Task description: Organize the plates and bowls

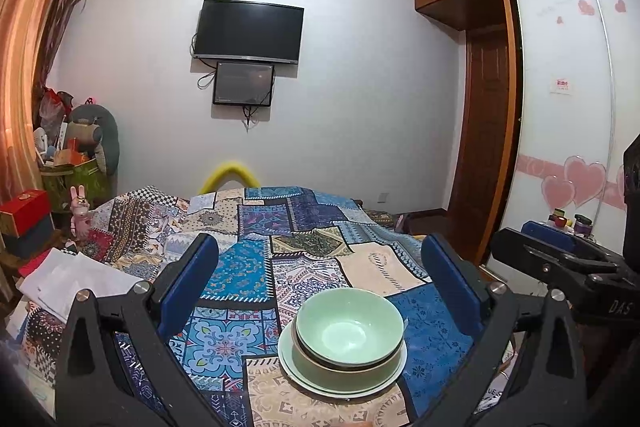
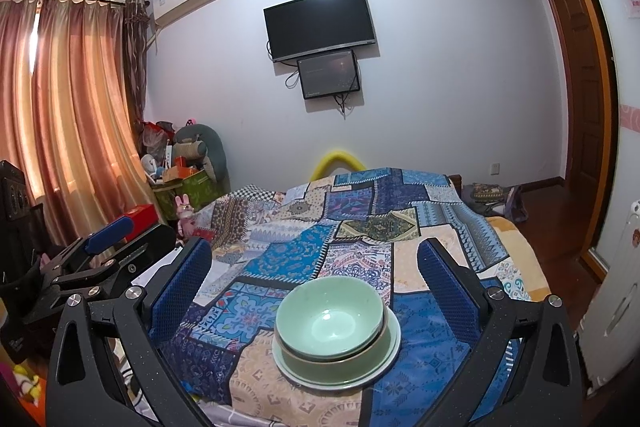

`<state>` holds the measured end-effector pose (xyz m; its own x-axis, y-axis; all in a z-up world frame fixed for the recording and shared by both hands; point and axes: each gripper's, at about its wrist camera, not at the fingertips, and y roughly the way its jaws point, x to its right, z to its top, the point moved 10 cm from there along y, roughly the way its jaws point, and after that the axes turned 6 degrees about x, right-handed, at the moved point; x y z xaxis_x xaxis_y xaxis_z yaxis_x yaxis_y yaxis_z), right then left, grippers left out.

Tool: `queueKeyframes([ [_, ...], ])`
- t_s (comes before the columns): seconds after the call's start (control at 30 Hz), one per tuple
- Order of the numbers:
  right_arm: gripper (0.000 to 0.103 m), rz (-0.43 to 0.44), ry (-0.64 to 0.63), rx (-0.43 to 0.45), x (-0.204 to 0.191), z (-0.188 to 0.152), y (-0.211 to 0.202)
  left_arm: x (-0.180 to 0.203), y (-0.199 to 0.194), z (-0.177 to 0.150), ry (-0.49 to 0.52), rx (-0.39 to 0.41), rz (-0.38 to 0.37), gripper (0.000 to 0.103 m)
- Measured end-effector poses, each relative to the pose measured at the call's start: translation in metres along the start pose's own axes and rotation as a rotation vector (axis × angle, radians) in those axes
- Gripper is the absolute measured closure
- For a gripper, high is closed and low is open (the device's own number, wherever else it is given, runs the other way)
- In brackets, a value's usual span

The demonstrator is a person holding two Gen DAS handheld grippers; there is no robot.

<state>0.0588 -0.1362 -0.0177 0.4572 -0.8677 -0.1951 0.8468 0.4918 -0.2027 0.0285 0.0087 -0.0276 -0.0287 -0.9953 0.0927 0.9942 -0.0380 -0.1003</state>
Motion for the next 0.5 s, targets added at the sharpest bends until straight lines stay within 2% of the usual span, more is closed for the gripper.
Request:
queueKeyframes([
  [0.5,0.000,0.003,0.001,0.001,-0.0015,-0.0012,-0.0005,0.0022,0.0001,-0.0002,0.000,-0.004,-0.007,0.000],
])
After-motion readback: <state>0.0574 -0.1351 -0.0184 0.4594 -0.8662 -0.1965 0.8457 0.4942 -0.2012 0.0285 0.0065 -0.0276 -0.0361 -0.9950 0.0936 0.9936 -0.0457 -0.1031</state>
